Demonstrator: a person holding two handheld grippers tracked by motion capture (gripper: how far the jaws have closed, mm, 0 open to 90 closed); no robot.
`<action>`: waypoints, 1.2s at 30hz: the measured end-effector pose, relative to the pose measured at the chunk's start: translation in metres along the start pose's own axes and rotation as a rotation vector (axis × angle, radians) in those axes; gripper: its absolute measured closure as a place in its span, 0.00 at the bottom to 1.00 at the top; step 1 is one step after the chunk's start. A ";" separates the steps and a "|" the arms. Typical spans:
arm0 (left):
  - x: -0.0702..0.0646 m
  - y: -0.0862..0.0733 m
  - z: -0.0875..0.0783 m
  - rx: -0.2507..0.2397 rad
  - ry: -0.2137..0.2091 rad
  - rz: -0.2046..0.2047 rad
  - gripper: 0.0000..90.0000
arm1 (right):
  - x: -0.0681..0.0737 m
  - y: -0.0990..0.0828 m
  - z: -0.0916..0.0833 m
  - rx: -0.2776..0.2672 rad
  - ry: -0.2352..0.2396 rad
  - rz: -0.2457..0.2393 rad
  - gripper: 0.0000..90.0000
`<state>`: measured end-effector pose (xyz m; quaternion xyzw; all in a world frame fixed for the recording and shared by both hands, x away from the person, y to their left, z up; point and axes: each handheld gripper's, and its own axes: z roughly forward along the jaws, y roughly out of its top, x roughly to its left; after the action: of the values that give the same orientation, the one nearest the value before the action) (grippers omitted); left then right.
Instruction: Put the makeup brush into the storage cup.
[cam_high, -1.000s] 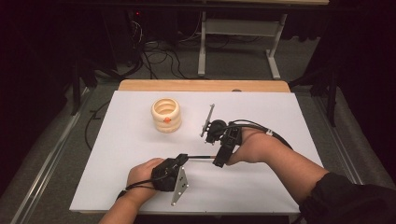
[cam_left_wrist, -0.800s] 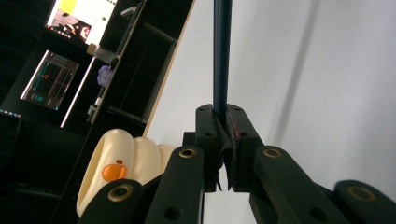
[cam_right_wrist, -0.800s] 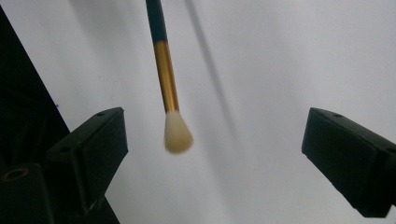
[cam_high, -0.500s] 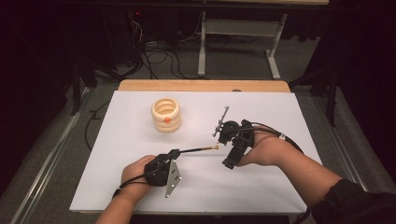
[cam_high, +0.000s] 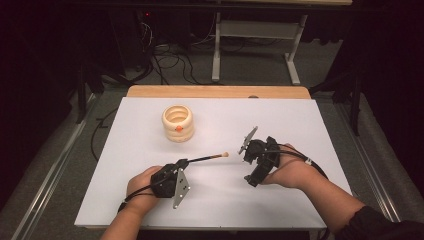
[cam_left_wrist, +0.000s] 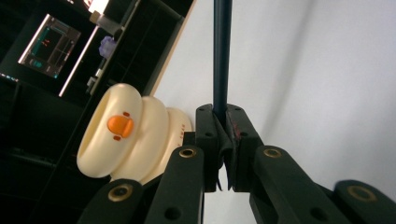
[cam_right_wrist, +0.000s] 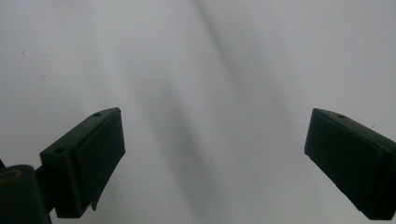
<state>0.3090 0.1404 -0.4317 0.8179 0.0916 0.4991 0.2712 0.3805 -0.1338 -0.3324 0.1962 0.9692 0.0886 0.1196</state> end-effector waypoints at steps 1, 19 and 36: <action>-0.001 -0.001 0.001 0.007 -0.004 0.005 0.95 | 0.000 -0.003 0.004 -0.006 -0.003 0.007 0.07; -0.006 -0.006 0.004 0.021 -0.041 -0.034 0.95 | 0.004 -0.040 0.029 -0.263 -0.033 0.122 0.08; 0.005 -0.012 0.000 -0.014 -0.061 -0.296 0.95 | 0.007 -0.074 0.040 -0.571 -0.108 0.315 0.09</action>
<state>0.3134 0.1529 -0.4344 0.8084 0.1994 0.4294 0.3499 0.3582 -0.1930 -0.3886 0.3068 0.8552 0.3636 0.2057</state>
